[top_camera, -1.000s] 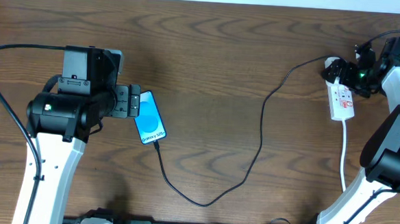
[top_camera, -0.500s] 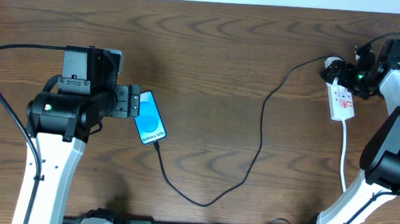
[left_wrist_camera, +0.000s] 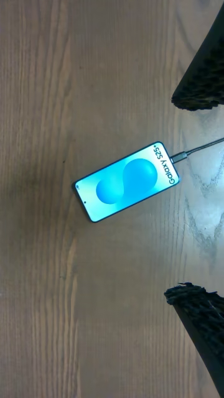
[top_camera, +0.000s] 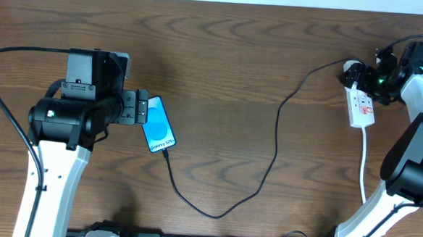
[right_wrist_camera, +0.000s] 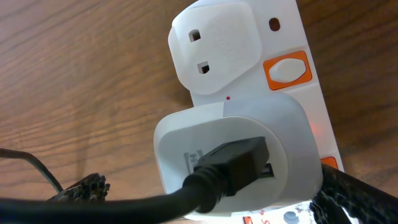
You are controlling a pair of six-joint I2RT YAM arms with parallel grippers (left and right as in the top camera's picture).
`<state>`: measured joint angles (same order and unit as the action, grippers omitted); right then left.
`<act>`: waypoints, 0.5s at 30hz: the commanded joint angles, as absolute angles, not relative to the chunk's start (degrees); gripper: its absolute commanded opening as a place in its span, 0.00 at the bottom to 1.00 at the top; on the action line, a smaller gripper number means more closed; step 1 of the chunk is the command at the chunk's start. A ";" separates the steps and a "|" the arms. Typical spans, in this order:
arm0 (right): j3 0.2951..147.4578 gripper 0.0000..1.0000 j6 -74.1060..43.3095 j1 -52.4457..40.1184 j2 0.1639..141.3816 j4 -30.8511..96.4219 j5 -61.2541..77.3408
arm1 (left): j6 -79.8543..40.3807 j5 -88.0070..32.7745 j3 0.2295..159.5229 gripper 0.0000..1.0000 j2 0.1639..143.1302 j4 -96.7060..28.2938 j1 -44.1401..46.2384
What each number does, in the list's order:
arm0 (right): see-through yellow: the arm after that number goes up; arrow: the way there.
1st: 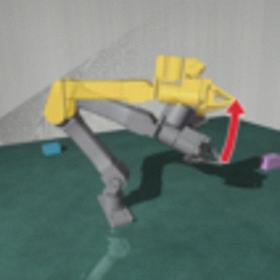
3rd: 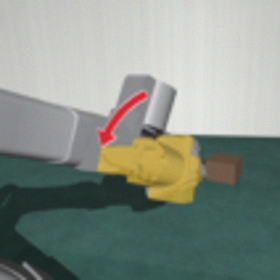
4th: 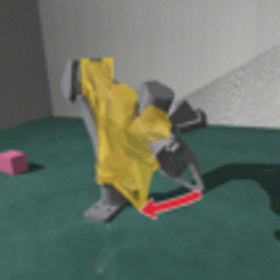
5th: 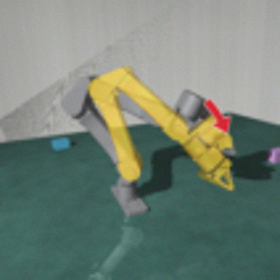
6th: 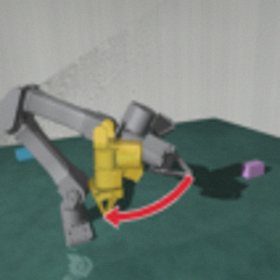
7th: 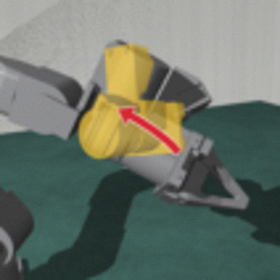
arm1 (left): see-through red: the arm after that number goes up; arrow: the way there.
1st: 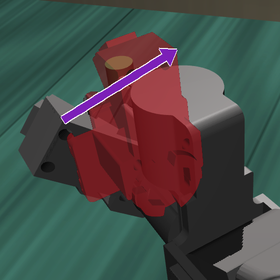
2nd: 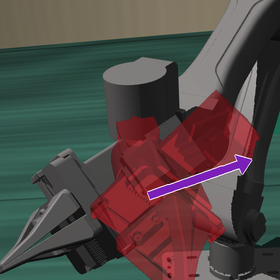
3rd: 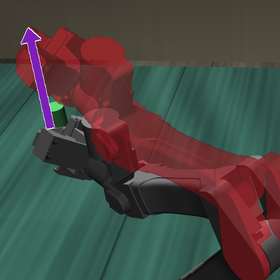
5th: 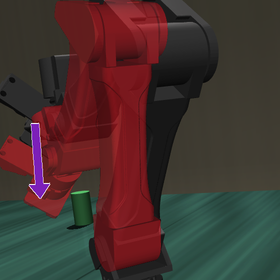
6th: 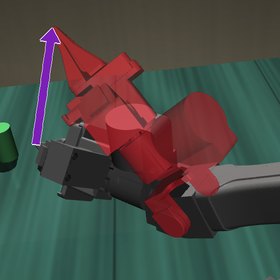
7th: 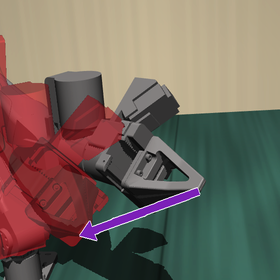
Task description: Plug charger to phone and switch on socket
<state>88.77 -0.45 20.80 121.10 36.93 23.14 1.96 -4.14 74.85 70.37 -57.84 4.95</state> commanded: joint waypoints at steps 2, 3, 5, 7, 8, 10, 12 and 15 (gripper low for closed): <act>86.78 0.99 -2.83 20.78 123.24 39.13 28.69 | 2.55 -3.81 75.72 0.91 70.39 -57.82 5.06; 87.15 0.99 -2.98 21.37 123.24 39.66 28.69 | 2.55 -3.79 75.72 0.91 70.39 -57.80 5.06; 87.85 0.99 -2.96 22.48 123.22 40.73 28.69 | 2.55 -3.79 75.72 0.91 70.39 -57.82 5.06; 88.88 0.99 -2.96 23.57 123.22 42.33 28.69 | 2.55 -3.79 75.72 0.91 70.39 -57.82 5.06; 89.36 0.99 -2.96 24.08 123.22 43.07 28.67 | 2.55 -3.81 75.72 0.91 70.39 -57.82 5.06; 90.56 0.99 -2.96 24.99 123.22 44.75 28.67 | 2.55 -3.81 75.72 0.91 70.39 -57.80 5.06; 91.92 0.99 -2.96 25.80 123.22 46.41 28.67 | 2.55 -3.79 75.72 0.91 70.39 -57.80 5.06; 94.04 0.99 -2.92 26.65 123.22 48.73 28.64 | 2.55 -3.81 75.72 0.91 70.39 -57.82 5.06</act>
